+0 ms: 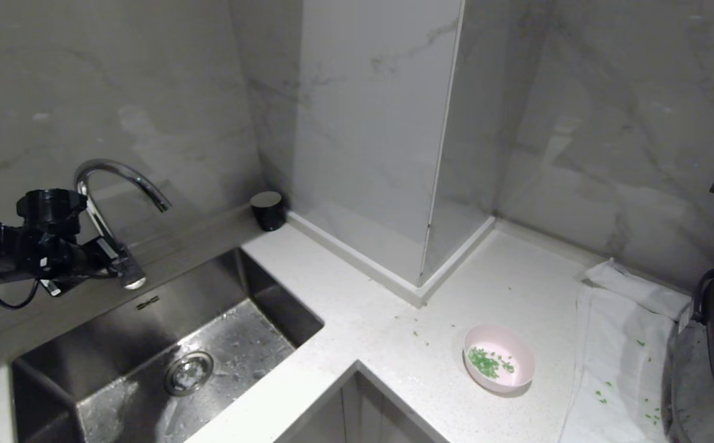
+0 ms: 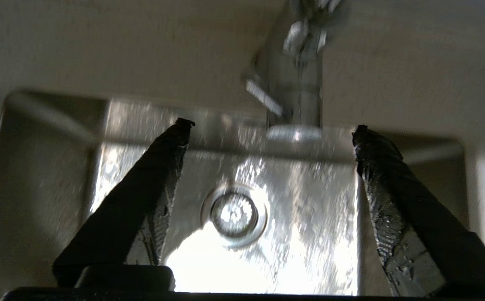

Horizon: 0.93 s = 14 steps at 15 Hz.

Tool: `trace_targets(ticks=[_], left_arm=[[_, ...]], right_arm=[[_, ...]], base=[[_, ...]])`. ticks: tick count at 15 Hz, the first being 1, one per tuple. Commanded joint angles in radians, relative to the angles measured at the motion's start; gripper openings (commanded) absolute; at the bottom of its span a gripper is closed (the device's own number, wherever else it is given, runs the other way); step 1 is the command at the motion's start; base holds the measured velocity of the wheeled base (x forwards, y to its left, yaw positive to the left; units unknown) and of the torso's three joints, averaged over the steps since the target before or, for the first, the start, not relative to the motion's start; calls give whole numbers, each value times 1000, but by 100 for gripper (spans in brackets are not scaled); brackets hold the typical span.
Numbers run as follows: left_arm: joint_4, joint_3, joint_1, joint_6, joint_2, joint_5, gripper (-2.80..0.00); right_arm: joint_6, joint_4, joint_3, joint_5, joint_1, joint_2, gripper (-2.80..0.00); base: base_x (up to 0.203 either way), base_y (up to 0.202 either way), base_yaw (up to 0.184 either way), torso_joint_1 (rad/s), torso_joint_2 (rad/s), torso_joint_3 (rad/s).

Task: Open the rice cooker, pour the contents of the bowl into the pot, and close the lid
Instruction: Turn on the tap

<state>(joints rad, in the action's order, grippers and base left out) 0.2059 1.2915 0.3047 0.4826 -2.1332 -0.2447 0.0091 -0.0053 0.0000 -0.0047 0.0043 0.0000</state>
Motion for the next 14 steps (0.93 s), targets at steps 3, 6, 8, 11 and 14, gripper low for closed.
trace_targets(ticks=[3,6,8,11,14], left_arm=[[33,34,15,4,-87,-11,0],[32,67,24,22,-117,-22,0],[32,88,24,23,-132,-23,0],[32,106,27,24,-139,-23,-280],[32,124,30,22,-154,-24,-280]], right_arm=[[0,-1,2,0,0,0,-280],[0,-1,2,0,0,0,-280],[0,-1,2,0,0,0,-280],[0,-1,2,0,1,0,-280],[0,-1,2,0,0,0,-280]], base=[[0,0,0,0,0,0],[0,0,0,0,0,0],[0,0,0,0,0,0],[0,0,0,0,0,0],[0,0,0,0,0,0]])
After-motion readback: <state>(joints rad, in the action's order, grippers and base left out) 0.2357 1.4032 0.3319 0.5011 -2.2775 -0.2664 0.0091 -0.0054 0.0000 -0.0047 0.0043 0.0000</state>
